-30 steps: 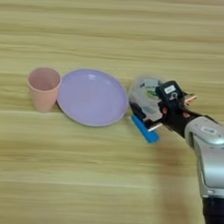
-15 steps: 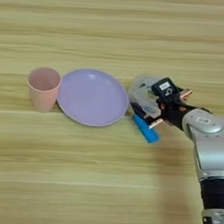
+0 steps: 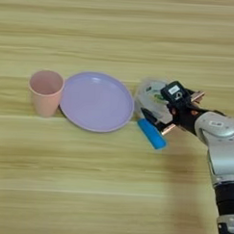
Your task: Move the objects on the table
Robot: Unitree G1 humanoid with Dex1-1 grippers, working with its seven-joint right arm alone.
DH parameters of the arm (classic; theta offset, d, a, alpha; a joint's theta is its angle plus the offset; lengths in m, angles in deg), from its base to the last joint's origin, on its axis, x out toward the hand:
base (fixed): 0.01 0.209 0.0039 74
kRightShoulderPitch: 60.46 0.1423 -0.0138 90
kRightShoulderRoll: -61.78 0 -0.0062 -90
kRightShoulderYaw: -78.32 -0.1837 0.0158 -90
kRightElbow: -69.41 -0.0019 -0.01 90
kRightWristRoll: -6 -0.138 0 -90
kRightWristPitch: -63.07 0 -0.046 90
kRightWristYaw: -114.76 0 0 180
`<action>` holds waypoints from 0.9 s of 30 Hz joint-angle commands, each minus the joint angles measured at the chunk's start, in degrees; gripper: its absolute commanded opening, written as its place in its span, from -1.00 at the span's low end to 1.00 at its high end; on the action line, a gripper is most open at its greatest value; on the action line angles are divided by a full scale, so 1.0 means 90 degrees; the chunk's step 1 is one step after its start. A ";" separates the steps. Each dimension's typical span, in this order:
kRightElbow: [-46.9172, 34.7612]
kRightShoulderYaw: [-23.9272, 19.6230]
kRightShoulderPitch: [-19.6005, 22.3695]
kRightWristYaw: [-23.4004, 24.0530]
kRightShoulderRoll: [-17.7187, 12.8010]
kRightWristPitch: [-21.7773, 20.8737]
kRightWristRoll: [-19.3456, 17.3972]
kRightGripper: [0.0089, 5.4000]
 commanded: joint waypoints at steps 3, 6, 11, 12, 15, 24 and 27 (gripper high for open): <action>0.0022 0.0070 0.0479 -0.0030 -0.0237 -0.0222 0.0007 0.99; 0.0110 0.0127 0.0487 -0.0033 -0.0209 -0.0230 0.0000 0.99; 0.0458 0.0236 0.0656 -0.0015 -0.0149 -0.0311 0.0028 0.99; 0.0522 0.0257 0.0697 -0.0016 -0.0133 -0.0331 0.0020 0.99; 0.0709 0.0316 0.0833 -0.0007 -0.0090 -0.0382 0.0015 0.99; 0.1430 0.0546 0.1142 0.0017 -0.0043 -0.0640 0.0141 0.99; 0.1588 0.0563 0.1193 0.0035 -0.0051 -0.0710 0.0175 1.00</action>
